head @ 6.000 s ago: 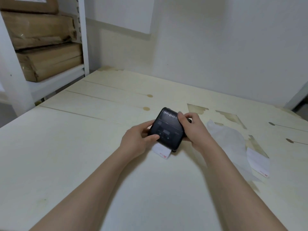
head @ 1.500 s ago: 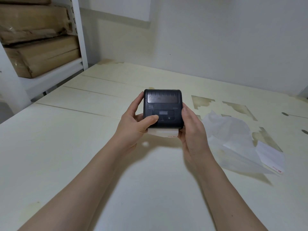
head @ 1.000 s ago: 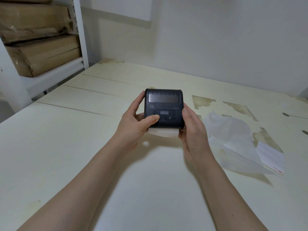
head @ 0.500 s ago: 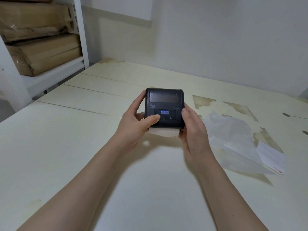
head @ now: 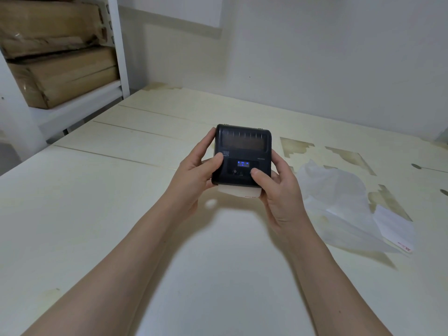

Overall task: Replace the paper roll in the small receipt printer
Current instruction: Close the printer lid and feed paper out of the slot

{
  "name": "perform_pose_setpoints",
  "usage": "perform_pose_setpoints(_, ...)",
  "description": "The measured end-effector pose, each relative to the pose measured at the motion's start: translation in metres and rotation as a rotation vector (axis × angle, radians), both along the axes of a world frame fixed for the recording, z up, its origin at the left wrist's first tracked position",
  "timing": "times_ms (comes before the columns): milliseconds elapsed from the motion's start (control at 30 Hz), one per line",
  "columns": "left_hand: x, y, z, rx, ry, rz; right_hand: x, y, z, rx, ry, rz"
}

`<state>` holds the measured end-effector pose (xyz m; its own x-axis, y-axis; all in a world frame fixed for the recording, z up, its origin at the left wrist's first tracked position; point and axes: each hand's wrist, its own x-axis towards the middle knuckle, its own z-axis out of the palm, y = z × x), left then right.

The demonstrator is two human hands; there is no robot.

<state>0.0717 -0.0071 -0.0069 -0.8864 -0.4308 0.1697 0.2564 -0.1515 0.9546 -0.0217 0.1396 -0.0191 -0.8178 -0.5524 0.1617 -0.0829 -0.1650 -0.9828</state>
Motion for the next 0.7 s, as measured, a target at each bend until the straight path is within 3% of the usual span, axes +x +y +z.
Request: perform_pose_setpoints(700, -0.0017, -0.0035, -0.0062, -0.036, 0.023, -0.007, 0.0007, 0.0005, 0.0015, 0.026, 0.075, 0.002)
